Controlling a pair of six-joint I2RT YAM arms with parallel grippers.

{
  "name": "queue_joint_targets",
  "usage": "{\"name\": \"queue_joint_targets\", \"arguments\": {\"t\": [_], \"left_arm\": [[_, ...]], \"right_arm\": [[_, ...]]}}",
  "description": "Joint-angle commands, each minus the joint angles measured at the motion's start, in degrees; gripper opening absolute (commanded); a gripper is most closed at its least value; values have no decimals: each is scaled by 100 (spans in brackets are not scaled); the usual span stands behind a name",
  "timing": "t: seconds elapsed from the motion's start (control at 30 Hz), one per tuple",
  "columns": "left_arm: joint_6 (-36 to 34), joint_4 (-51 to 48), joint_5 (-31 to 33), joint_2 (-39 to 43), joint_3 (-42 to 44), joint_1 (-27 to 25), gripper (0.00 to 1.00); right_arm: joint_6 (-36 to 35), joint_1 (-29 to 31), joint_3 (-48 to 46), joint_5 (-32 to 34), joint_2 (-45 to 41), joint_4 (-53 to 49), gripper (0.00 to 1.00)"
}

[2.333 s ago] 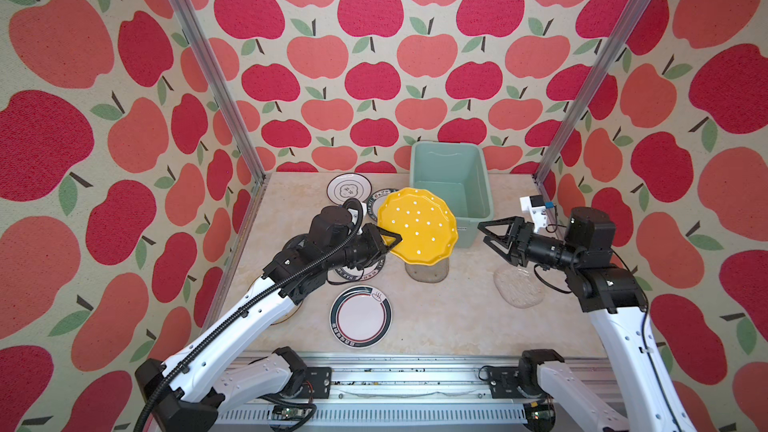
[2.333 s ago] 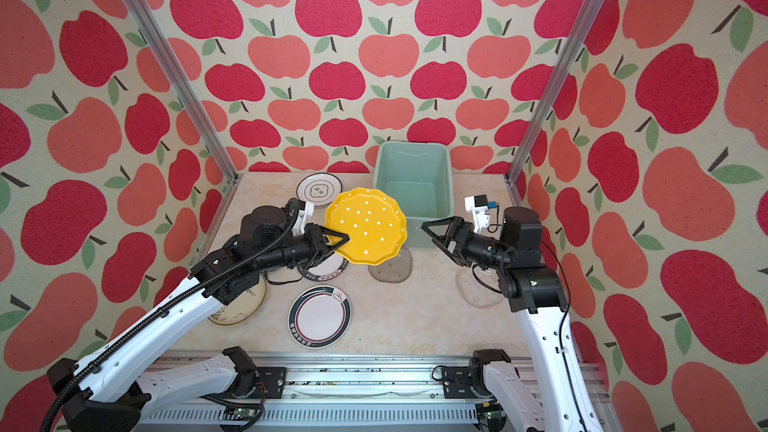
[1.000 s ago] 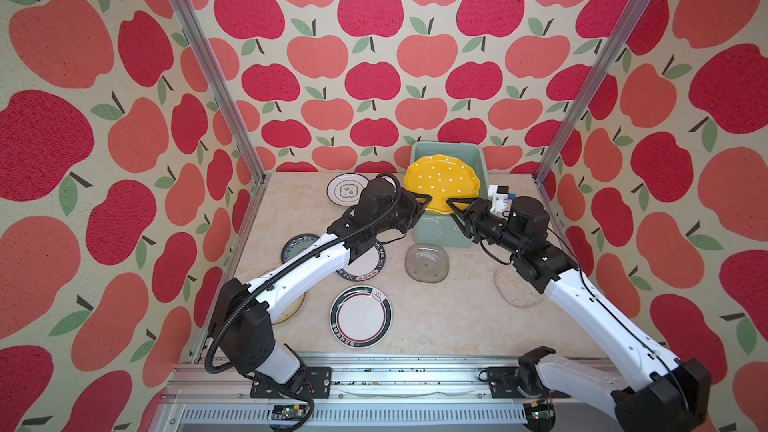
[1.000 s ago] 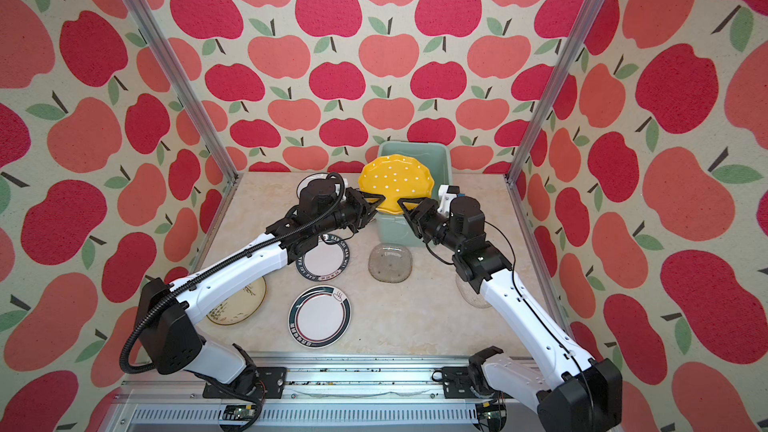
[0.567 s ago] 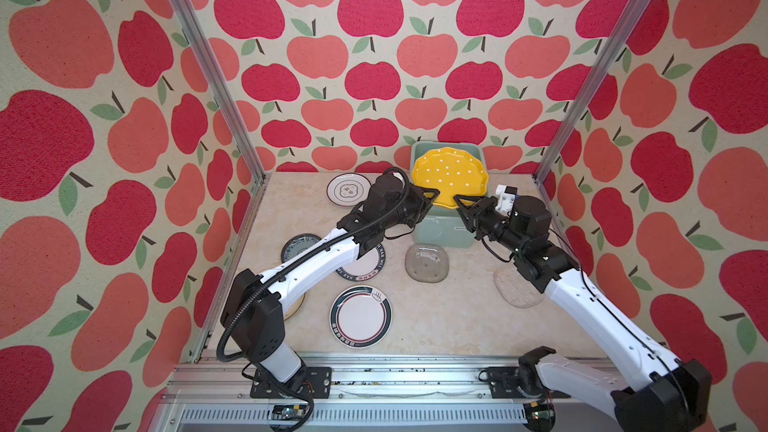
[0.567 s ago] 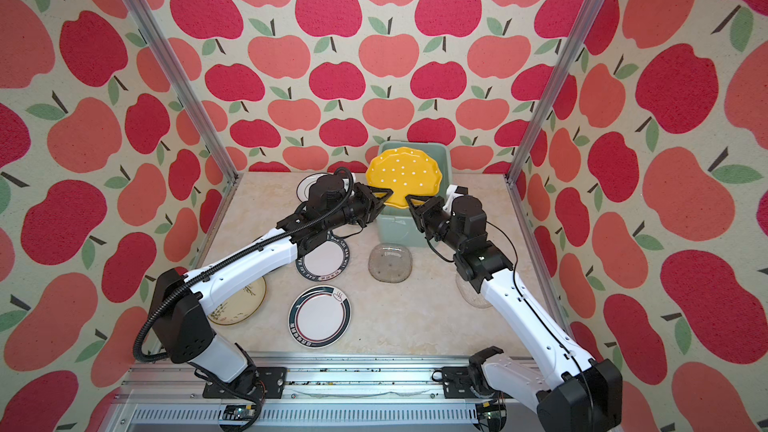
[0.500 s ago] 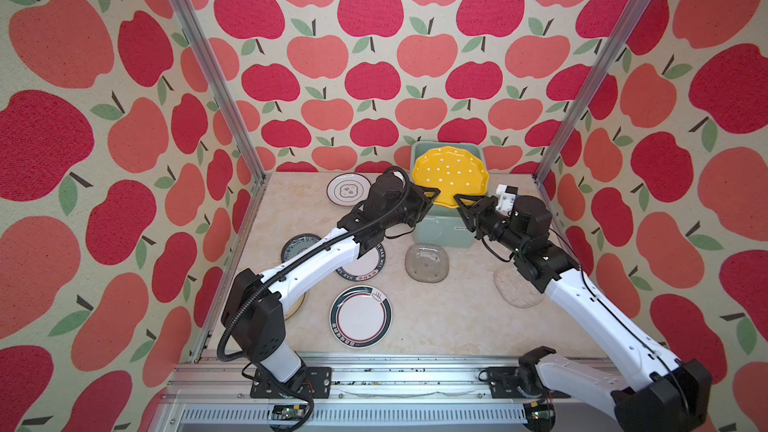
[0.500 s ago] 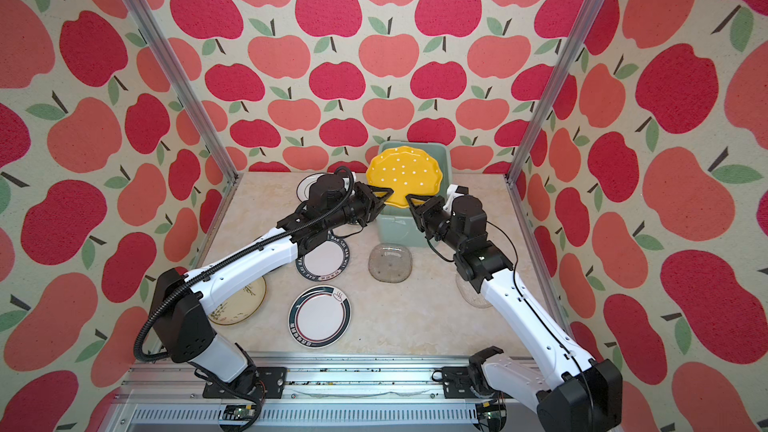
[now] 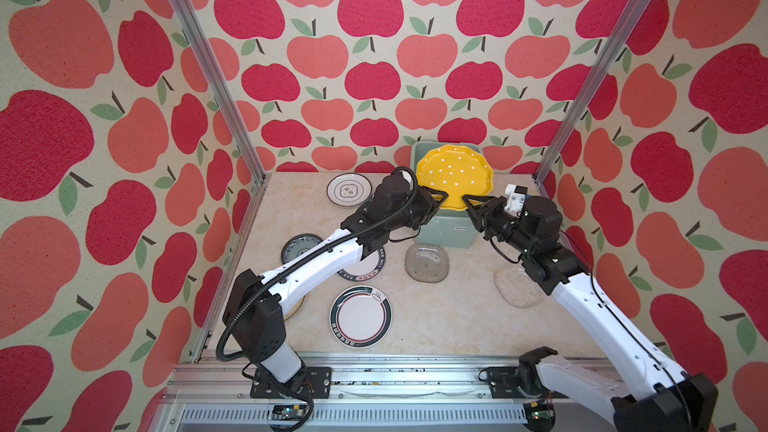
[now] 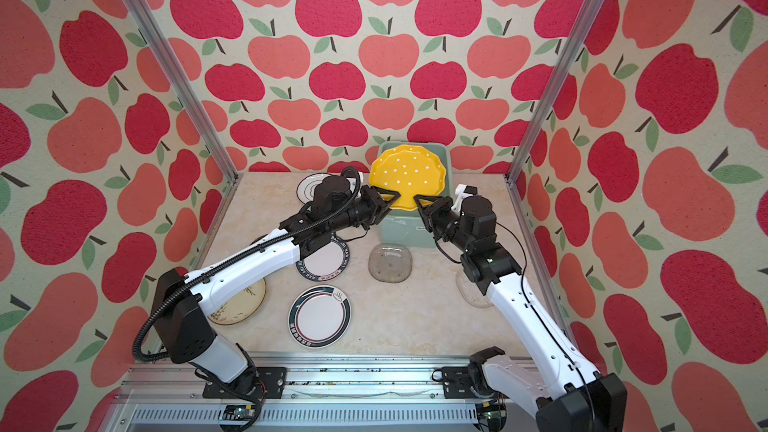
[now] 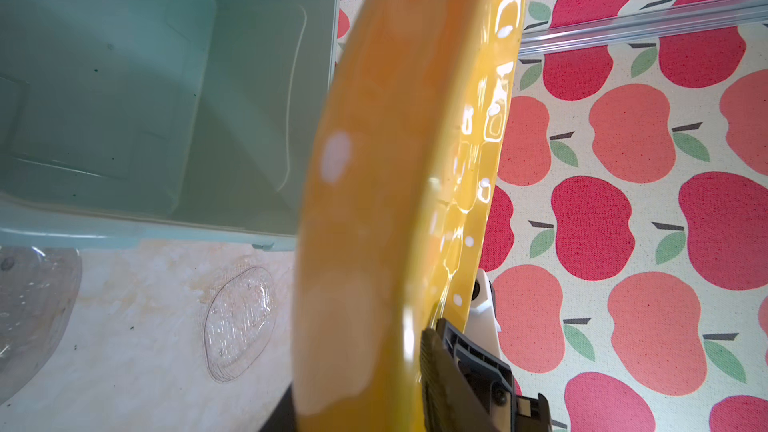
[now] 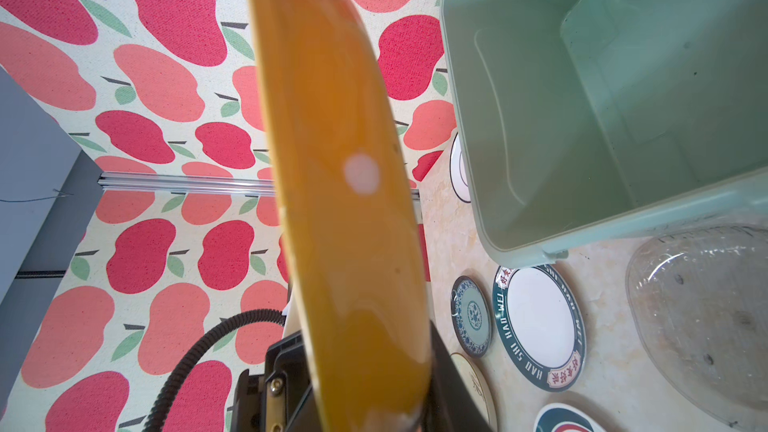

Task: Place the plates into the plastic bin on the countertop
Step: 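Open the left gripper and withdraw it while the right gripper holds the plate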

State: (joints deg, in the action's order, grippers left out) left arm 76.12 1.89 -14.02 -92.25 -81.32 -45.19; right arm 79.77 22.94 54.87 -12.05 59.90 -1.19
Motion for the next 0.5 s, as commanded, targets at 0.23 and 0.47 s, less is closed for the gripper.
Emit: {"name": "queue_joint_targets", "arguments": {"t": [0.23,0.47], "left_arm": [[-682,-218,215,516,-197,189,44],[-814,-480,208,661,-30,397,45]], "right_arm": [[-383,-774,195,-254,-312,-127,6],[-365,-1017,308,-315,-204,-151,5]]}}
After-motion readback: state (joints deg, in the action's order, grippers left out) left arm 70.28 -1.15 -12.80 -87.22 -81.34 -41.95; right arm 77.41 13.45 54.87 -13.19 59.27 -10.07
